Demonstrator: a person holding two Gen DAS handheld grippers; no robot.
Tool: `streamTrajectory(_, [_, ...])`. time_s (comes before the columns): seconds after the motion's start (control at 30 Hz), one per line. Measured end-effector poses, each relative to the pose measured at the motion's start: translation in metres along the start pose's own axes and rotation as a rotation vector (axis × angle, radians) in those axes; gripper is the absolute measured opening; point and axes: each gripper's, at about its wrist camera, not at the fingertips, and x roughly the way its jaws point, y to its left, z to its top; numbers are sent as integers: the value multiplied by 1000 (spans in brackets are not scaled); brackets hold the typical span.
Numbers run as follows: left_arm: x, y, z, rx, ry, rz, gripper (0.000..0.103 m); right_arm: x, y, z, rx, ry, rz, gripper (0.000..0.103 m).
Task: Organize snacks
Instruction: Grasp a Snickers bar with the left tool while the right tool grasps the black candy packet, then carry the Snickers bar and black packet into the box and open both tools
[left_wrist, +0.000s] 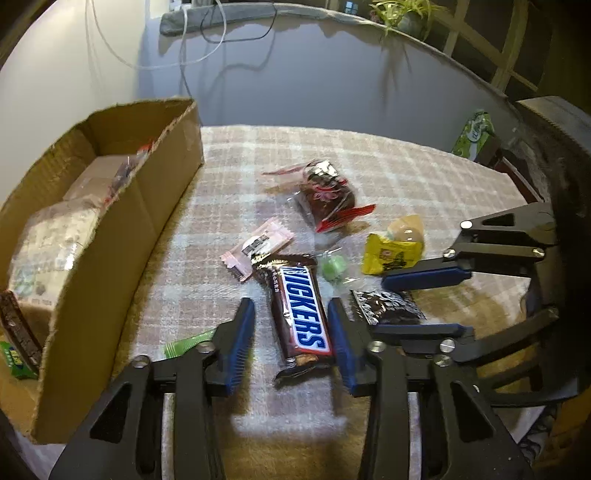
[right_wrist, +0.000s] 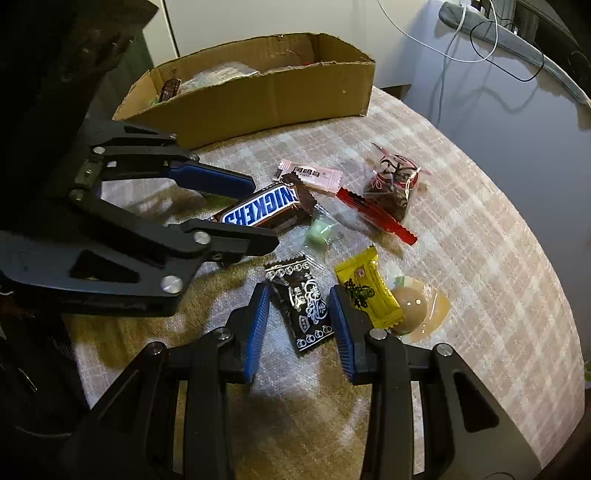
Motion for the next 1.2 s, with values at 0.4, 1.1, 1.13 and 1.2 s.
streamTrajectory(0.4, [-11, 1, -9, -6, -39, 18, 27, -8, 6, -12, 45, -20, -60, 22])
streamTrajectory(1.1, [-92, 28, -27, -59, -190, 19, 27, -77, 33, -2, 132, -172, -82, 21])
streamTrajectory(1.13, [-95, 32, -28, -63, -197, 22, 27, -80, 34, 3, 130, -180, -84, 21])
streamTrajectory(1.2, [-101, 39, -29, -73, -210, 31, 27, -82, 35, 10, 128, -190, -87, 21])
